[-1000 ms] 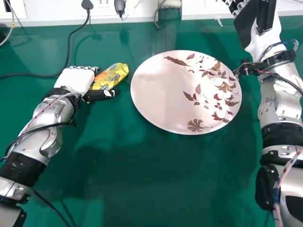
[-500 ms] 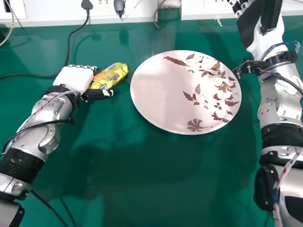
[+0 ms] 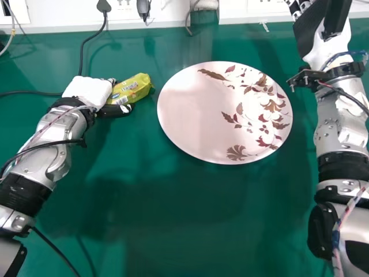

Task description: Pick up biscuit and place it in the plate

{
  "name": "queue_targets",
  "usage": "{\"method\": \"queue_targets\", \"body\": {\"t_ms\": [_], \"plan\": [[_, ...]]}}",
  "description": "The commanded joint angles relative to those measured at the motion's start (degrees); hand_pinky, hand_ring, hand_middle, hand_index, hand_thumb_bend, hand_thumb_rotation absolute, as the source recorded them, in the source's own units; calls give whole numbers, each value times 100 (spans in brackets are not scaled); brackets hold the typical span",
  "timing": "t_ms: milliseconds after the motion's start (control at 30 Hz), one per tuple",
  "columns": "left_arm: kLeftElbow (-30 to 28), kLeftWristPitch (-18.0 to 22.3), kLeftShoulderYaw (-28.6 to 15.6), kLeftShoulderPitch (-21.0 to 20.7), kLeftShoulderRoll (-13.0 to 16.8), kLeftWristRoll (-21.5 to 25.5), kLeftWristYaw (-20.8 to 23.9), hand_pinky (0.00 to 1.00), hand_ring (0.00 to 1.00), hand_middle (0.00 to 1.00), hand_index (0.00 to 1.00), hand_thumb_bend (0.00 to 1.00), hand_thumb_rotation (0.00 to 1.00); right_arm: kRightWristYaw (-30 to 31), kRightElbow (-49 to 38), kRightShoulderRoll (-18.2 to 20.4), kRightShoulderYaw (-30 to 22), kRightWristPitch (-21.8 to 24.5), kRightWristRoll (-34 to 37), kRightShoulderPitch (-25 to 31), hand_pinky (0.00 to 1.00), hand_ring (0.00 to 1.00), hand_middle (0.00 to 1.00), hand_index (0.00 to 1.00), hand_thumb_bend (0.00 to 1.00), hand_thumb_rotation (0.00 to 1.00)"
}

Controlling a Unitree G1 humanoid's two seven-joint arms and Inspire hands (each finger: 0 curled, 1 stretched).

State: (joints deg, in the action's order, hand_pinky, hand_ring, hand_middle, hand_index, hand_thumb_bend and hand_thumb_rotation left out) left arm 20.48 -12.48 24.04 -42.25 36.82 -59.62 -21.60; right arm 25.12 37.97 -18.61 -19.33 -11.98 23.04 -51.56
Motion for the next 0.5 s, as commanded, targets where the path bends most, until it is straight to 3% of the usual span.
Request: {"method": "queue_targets", "body": {"t_ms": [0, 133, 267, 333, 400, 467], "plan": [[145, -9, 133, 188, 46, 8, -263, 44, 59, 80, 87, 63, 35, -53, -73, 32, -66, 84, 85, 57, 93, 100, 100, 89, 100, 43], [137, 16, 117, 196, 56, 36, -248, 40, 54, 72, 80, 61, 22, -166, -121, 60, -99, 177, 85, 46, 93, 100, 100, 88, 100, 43], [146, 21, 105, 214, 58, 56, -217, 36, 47, 65, 75, 52, 3, -352, -174, 98, -126, 289, 78, 26, 92, 100, 100, 89, 100, 43], [154, 23, 104, 212, 59, 70, -239, 34, 44, 62, 73, 49, 1, -451, -213, 122, -137, 336, 78, 25, 92, 100, 99, 88, 100, 42], [144, 28, 103, 211, 67, 82, -276, 31, 39, 51, 69, 53, 0, -568, -251, 144, -137, 362, 56, 26, 92, 100, 99, 88, 100, 42], [138, 33, 100, 215, 73, 88, -280, 28, 35, 47, 57, 52, 0, -620, -248, 149, -133, 356, 43, 21, 92, 100, 99, 88, 100, 42]]}}
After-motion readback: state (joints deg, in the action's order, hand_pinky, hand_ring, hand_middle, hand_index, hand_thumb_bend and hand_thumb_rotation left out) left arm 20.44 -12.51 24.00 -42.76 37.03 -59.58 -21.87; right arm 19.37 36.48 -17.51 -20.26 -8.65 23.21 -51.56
